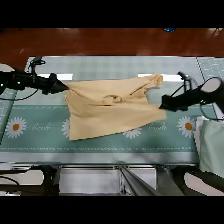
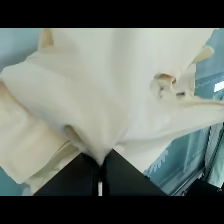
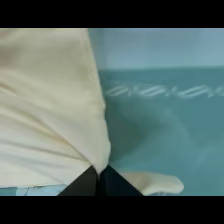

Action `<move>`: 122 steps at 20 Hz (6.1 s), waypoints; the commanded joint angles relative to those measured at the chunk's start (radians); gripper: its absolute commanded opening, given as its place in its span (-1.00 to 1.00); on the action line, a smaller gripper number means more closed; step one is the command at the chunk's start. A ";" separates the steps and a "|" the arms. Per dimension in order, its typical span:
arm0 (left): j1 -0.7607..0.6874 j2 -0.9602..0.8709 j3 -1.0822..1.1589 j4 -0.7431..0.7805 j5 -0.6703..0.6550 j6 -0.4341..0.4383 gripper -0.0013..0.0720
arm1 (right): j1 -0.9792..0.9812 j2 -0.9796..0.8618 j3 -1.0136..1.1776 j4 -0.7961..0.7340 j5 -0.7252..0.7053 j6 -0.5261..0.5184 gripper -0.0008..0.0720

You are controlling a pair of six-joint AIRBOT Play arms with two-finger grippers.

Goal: Fold the shirts.

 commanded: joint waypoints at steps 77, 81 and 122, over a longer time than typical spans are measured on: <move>-0.353 0.266 -0.410 -0.262 0.281 -0.009 -0.90 | 0.616 -0.088 -0.292 0.619 -0.401 -0.037 -0.92; -0.188 0.266 -0.270 -0.510 0.280 0.025 -0.90 | 0.397 0.042 -0.053 0.366 -0.235 0.012 -0.92; -0.196 -0.061 0.067 -0.206 0.573 -0.035 -0.90 | 0.006 -0.318 0.566 0.040 0.031 0.015 -0.92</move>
